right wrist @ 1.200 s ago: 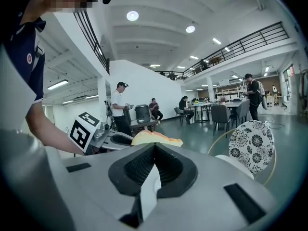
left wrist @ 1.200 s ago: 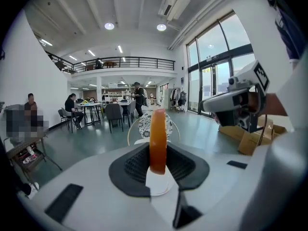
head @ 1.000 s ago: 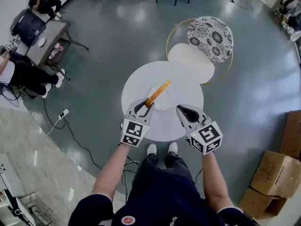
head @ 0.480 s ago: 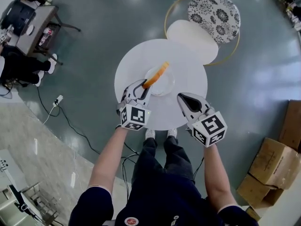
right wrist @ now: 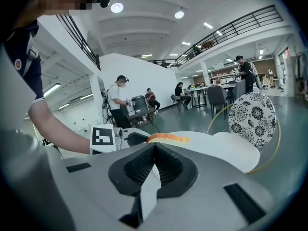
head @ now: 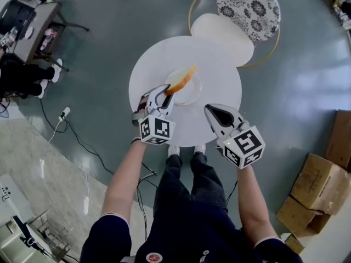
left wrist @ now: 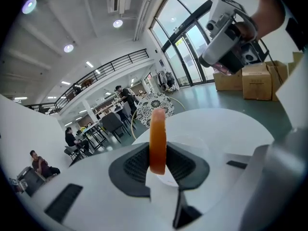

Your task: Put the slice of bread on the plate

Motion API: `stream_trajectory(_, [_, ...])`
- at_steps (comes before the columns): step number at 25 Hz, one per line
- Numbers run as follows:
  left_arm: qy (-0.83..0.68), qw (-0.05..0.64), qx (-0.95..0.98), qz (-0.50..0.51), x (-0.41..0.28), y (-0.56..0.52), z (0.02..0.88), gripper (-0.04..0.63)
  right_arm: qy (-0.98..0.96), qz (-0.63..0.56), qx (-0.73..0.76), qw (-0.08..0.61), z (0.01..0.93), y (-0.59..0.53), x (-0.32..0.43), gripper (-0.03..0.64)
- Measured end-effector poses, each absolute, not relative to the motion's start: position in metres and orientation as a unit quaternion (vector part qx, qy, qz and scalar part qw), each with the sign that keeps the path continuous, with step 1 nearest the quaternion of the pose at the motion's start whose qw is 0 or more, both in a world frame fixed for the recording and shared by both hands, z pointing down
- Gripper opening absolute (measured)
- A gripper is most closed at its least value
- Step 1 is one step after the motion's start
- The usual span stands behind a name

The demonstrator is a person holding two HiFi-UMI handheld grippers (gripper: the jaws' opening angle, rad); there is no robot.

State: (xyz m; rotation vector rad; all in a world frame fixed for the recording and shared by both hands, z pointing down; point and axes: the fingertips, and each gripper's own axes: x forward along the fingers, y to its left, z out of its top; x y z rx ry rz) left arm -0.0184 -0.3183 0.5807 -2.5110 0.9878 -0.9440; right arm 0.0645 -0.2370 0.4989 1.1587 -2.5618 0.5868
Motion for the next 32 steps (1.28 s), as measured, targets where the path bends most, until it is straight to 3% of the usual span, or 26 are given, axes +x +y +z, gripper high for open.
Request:
stream_trajectory(20, [0.327,0.318,-0.792,-0.406,-0.014,-0.329,0.583,0.094,-0.872,0.219,0.419,0.128,0.515,-0.244,0.065,0.005])
stream_trajectory(32, [0.269,0.342,-0.782,-0.447,-0.006,-0.312,0.624,0.094,-0.869,0.230,0.421,0.124,0.525,-0.238,0.075,0.005])
